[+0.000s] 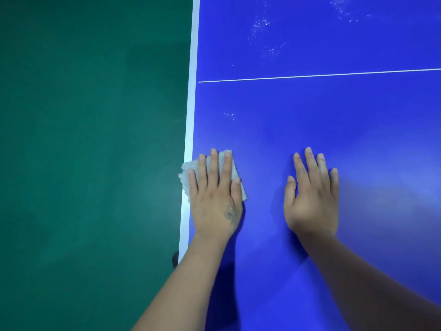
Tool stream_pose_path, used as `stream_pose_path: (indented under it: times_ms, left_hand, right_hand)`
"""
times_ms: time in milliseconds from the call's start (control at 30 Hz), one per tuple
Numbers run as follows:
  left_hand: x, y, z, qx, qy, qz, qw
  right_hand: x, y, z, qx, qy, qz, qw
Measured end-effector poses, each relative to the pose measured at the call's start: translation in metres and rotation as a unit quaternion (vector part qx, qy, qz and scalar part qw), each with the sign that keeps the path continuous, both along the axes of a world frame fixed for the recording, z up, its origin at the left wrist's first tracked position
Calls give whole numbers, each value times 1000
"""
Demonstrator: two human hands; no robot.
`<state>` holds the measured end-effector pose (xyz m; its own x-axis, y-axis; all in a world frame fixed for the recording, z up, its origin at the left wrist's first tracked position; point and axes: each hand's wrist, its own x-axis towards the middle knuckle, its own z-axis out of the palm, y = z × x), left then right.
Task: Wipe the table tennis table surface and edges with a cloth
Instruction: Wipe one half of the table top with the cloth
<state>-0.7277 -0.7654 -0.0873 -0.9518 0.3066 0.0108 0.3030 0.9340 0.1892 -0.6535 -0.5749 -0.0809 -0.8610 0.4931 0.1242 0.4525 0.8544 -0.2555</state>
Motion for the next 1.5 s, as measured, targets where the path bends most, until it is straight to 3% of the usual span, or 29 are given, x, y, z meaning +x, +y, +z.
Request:
stream_pose_path:
  times_ms: [267, 533, 667, 867, 1133, 1333, 1500]
  left_hand:
    - [-82, 62, -7, 19, 23, 45, 999]
    - [-39, 79, 3, 35, 19, -109, 993]
    - [-9, 51, 6, 22, -1, -129, 991]
    - [-44, 13, 1, -2, 6, -36, 999]
    - [-150, 79, -1, 16, -12, 64, 998]
    - [-126, 132, 0, 33, 21, -95, 995]
    - [-70, 107, 3, 39, 20, -183, 982]
  right_hand:
    - [-2, -1, 0, 16, -13, -4, 1000]
    - [-5, -3, 3, 7, -26, -9, 1000]
    - [-5, -2, 3, 1, -27, -12, 1000]
    - [-5, -1, 4, -7, -25, -13, 1000]
    - [-3, -1, 4, -10, -35, -11, 999]
    - [-3, -2, 5, -8, -33, -13, 999]
    - [-3, -1, 5, -10, -41, -11, 999]
